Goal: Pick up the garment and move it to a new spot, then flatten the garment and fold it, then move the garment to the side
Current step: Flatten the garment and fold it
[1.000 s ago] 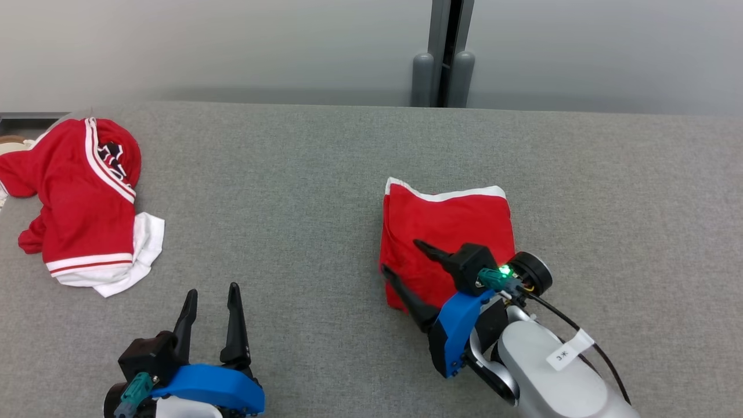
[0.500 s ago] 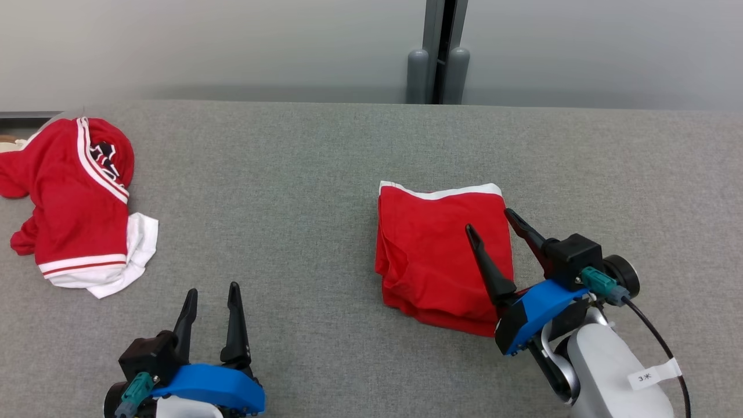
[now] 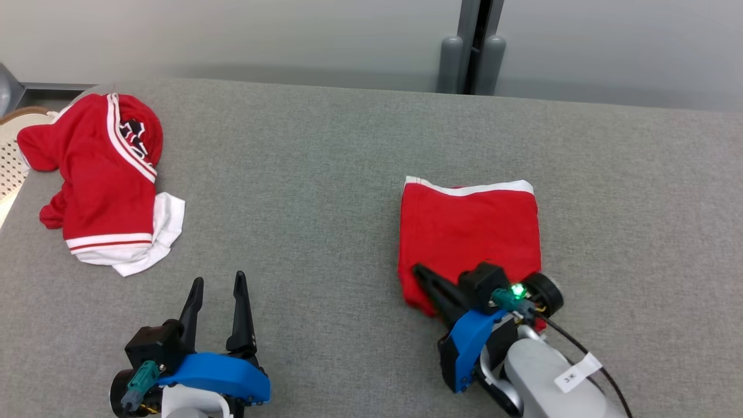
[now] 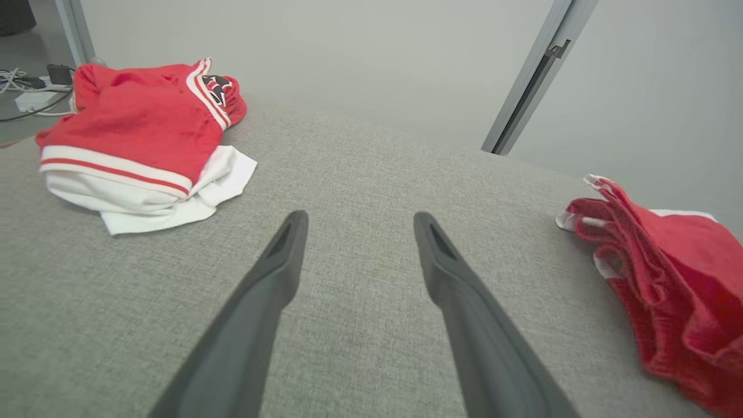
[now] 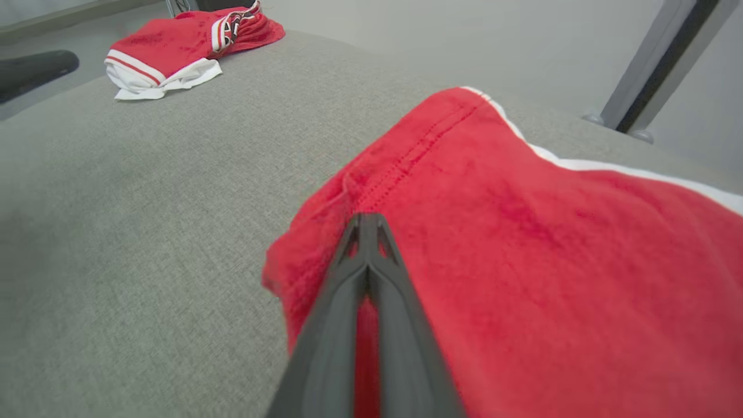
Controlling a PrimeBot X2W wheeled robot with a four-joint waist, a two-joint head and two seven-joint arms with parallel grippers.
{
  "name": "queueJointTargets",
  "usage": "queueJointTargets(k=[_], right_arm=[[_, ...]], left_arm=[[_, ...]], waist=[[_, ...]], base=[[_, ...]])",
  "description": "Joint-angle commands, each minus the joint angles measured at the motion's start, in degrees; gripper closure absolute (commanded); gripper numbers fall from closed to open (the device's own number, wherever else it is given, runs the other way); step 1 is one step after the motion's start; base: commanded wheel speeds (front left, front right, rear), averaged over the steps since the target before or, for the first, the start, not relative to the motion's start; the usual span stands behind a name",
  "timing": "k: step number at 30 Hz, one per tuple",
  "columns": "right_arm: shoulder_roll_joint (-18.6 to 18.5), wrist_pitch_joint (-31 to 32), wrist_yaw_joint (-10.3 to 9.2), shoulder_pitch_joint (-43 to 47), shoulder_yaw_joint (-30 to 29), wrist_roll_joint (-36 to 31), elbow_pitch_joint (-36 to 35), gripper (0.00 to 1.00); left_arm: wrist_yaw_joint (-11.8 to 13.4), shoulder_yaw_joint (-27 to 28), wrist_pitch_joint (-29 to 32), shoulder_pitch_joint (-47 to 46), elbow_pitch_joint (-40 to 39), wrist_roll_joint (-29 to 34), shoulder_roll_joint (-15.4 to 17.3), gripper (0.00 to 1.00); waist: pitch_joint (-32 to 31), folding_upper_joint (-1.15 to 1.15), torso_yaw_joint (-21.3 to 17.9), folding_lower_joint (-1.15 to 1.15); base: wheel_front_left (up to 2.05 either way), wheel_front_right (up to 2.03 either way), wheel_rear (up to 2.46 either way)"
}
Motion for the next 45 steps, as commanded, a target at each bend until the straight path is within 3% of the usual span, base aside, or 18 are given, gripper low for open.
queueJointTargets(k=[1,10,11,12,13,19,23,25,29,36,45], right_arm=[[-0.02,-0.35,0.01,-0.58,2.12,1.82,1.27,1.0],[-0.03,-2.73,0.01,-3.08,9.41,5.68,4.5,0.99],[-0.04,-3.19,0.01,-3.33,9.41,5.67,4.22,0.79],[-0.03,-3.6,0.01,-3.46,9.15,5.74,3.79,0.51],[-0.03,-3.94,0.01,-3.48,8.5,5.76,3.08,0.0],[-0.02,-4.51,0.01,-1.18,3.06,5.09,-2.66,0.0],[-0.06,-4.55,0.01,4.4,-6.11,3.26,-9.92,0.0],[-0.06,-4.55,0.01,9.21,-13.86,1.88,-14.81,0.0],[0.0,-4.53,0.01,15.91,-20.81,0.34,-19.02,0.0],[0.01,-4.54,0.01,21.71,-25.82,-0.15,-21.49,0.0],[-0.01,-4.55,0.01,23.06,-26.0,-0.49,-20.92,0.0]], left_arm=[[-0.26,0.08,-0.27,-0.45,0.37,0.49,-0.29,0.0],[-0.75,1.54,-0.26,-0.22,0.91,1.11,-0.83,0.0],[-0.85,1.69,-0.26,-0.19,0.88,1.19,-0.89,0.0],[-0.88,1.79,-0.26,-0.14,0.85,1.19,-0.94,0.0],[-1.07,1.92,-0.26,-0.11,0.73,1.35,-0.98,0.0],[-1.67,2.88,-0.26,0.0,0.53,2.46,-0.86,0.0],[-1.96,3.45,-0.26,0.55,0.92,3.58,-1.07,0.0],[-2.72,4.02,-0.26,1.35,0.9,3.78,-1.46,0.0],[-3.32,5.68,-0.26,3.05,0.67,4.36,-2.01,0.0],[-4.01,8.6,-0.25,6.5,-0.73,5.58,-3.17,0.0],[-4.98,11.82,-0.25,10.13,-3.37,7.92,-4.45,0.0]], waist=[[0.12,0.0,0.35,0.0],[0.0,0.0,-1.18,0.0],[-0.12,0.0,-1.59,0.0],[-0.24,0.0,-2.0,0.0],[-0.42,0.0,-2.43,0.0],[-1.39,0.0,-4.51,0.0],[-2.76,0.0,-5.95,0.0],[-4.06,0.0,-6.93,0.0],[-5.55,0.0,-7.98,0.0],[-6.57,0.0,-9.32,0.0],[-6.61,0.0,-9.76,0.0]], base=[[0.0,0.0,0.0],[0.0,0.0,0.0],[0.0,0.0,0.0],[0.0,0.0,0.0],[0.0,0.0,0.0],[0.0,0.0,0.0],[0.0,0.0,0.0],[0.0,0.0,0.0],[0.0,0.0,0.0],[0.0,0.0,0.0],[0.0,0.0,0.0]])
